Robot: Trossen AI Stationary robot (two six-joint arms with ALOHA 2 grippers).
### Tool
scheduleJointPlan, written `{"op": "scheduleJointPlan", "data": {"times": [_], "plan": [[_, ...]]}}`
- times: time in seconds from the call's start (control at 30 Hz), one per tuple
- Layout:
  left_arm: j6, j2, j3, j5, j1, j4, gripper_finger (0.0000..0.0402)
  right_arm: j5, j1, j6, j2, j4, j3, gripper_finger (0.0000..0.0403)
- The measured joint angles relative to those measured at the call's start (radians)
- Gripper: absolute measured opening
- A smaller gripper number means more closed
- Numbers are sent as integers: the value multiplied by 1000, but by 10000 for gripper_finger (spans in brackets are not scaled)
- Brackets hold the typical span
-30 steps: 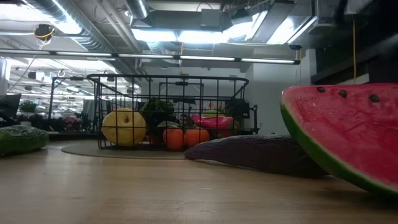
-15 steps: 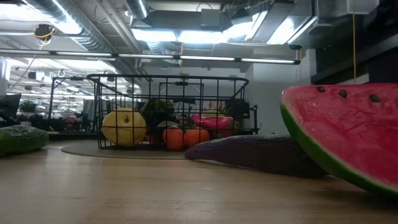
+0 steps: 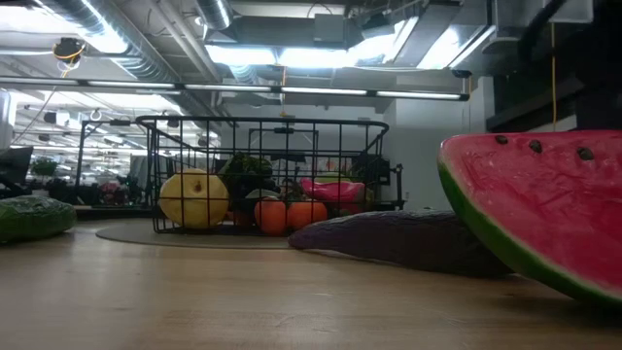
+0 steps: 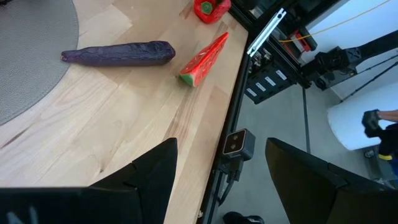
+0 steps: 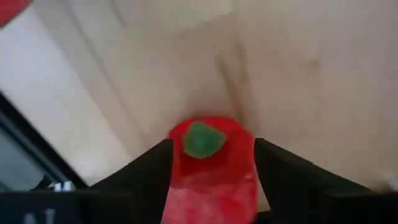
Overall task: Build produce basket
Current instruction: Put the red bell pepper into the black wire basket
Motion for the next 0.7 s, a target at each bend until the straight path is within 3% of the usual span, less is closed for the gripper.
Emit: {"op": "scheduleJointPlan", "data": {"times": [0.2, 0.7], "plan": [[7, 0, 0, 0, 0, 0, 240, -24, 12, 1, 0, 162, -61, 221], [2, 0, 0, 0, 0, 0, 240, -44, 26, 26, 0, 165, -129, 209]]}}
